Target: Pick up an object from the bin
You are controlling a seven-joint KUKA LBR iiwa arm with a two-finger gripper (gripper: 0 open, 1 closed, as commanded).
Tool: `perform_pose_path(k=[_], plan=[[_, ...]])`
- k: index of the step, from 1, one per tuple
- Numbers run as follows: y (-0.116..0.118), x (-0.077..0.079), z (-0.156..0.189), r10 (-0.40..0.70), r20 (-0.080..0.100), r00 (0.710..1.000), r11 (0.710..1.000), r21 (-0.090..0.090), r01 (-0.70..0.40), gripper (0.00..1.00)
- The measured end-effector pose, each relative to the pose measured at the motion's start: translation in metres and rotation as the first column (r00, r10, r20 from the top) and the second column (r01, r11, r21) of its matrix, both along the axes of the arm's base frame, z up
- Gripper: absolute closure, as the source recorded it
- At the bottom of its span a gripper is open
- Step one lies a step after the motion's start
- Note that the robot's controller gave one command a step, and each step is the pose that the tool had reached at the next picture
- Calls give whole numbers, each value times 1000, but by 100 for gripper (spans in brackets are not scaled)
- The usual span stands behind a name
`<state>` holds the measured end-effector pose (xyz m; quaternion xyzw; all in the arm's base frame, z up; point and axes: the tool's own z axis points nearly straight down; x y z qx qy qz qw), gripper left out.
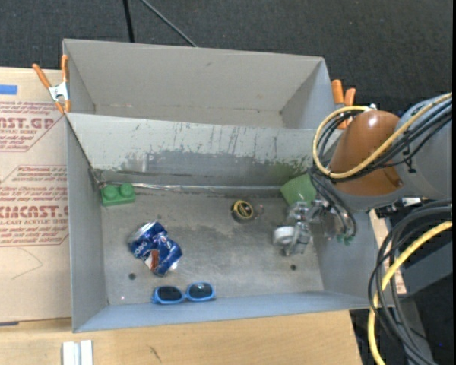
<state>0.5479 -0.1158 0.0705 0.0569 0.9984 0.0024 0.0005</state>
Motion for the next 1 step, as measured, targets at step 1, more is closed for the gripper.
perform_pose_path(k=[1], plan=[[4, 23, 135, 20, 10, 1000, 1000, -7, -20, 100]])
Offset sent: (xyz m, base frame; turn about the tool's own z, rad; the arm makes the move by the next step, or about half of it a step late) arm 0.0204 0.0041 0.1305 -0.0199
